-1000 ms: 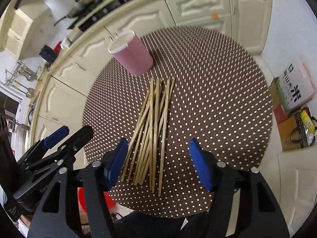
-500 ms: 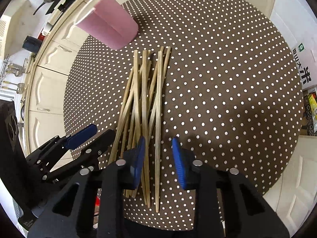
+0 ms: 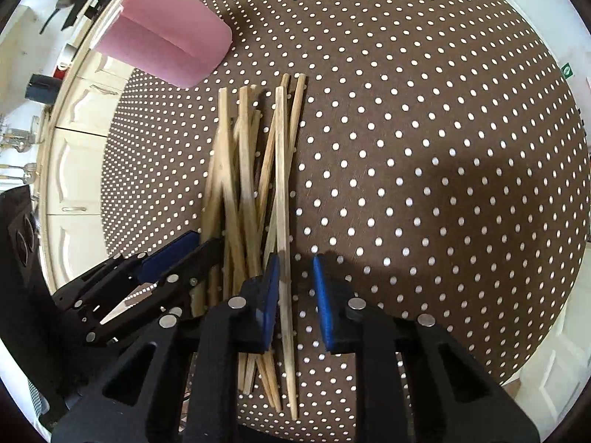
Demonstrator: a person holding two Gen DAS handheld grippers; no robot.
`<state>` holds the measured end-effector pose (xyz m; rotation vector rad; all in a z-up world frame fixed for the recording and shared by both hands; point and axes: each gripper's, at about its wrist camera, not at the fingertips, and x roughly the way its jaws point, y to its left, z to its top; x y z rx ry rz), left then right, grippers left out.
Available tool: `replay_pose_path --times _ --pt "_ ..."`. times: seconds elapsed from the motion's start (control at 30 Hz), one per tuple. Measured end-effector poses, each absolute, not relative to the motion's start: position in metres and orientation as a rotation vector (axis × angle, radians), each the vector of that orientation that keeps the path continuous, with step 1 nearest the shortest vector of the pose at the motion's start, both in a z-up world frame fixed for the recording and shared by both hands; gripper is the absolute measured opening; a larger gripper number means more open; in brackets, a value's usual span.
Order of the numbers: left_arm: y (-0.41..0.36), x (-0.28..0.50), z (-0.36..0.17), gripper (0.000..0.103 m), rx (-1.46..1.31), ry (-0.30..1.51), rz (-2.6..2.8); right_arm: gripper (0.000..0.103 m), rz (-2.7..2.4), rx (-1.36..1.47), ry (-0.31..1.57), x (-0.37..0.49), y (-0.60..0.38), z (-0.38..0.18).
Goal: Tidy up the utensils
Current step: 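Close the left tool on one wooden stick while the right tool closes on another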
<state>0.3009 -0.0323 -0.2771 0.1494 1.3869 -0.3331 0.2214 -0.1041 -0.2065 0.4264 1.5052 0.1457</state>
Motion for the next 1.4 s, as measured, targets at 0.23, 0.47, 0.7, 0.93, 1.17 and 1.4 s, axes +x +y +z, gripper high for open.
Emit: replay_pose_path --times 0.23,0.47,0.7,0.93,1.17,1.4 --pt "-0.032 0.309 -0.279 0.011 0.121 1.386 -0.335 0.005 0.108 0.467 1.510 0.238 -0.108 -0.215" --pt "-0.014 0.296 -0.259 0.011 0.082 1.377 -0.342 0.005 0.123 0.494 1.499 0.237 -0.120 -0.212" --pt "0.022 0.270 -0.232 0.011 -0.008 1.387 -0.330 0.005 0.124 0.503 1.469 0.233 -0.139 -0.200" --pt "0.053 0.263 -0.220 0.011 -0.081 1.389 -0.322 0.005 0.133 0.489 1.461 0.225 -0.145 -0.189" --pt "0.070 0.263 -0.236 0.012 -0.085 1.417 -0.279 0.006 0.119 0.490 1.504 0.221 -0.121 -0.204" --pt "0.071 0.263 -0.238 0.012 -0.085 1.432 -0.284 0.006 0.117 0.487 1.520 0.221 -0.118 -0.208"
